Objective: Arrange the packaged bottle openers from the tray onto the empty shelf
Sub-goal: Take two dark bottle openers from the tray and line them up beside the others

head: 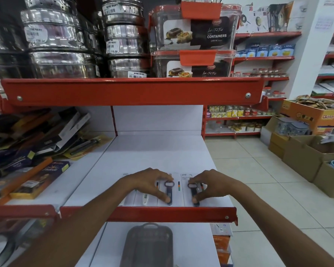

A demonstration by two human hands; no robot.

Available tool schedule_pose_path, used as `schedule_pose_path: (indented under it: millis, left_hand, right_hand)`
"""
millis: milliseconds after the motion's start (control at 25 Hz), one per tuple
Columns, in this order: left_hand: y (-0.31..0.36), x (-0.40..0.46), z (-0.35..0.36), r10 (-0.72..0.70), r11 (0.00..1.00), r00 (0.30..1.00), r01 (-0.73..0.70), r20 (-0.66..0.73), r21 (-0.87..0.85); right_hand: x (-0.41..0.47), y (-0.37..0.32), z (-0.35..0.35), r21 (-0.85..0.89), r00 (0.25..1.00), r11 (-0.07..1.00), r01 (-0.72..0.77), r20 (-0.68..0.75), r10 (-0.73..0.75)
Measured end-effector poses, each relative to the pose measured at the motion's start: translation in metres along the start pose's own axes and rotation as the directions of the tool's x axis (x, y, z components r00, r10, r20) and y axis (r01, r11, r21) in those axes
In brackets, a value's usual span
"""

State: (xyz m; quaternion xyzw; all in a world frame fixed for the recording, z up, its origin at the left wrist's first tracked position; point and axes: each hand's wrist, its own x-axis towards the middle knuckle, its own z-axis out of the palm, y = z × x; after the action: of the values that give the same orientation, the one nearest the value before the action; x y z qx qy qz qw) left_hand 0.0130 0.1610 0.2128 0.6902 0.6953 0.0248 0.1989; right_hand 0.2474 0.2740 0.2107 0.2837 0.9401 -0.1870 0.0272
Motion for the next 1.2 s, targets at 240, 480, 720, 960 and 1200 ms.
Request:
schedule_pose_path:
  millis: [240,480,720,960,1200]
  left_hand:
    - [0.001,0.002,0.006,-0.007,1.0,1.0,0.008,-0.014,0.019]
    - [0.0,0.005,0.01,0.002,1.0,1.0,-0.001,-0.018,0.027]
    - [-0.002,0.007,0.011,-0.002,1.0,1.0,0.002,-0.019,0.02]
    - [0.003,0.004,0.008,0.008,0.999,1.0,-0.007,-0.014,0.04]
    - [0.003,0.004,0.008,0.019,0.999,1.0,-0.018,-0.017,0.036]
  right_hand:
    - [0.0,0.001,0.004,0.028,0.999,1.0,-0.011,-0.031,0.012]
    - [-0.002,0.006,0.013,0.079,0.996,0.996,-0.034,-0.081,0.041]
    - [-0.004,0.005,0.022,0.095,0.991,0.995,-0.024,-0.127,0.036]
    - [-0.004,0.011,0.011,-0.019,0.995,1.0,0.0,0.098,0.002]
    - [-0.007,0.015,0.013,0.01,0.999,1.0,-0.009,0.041,0.009]
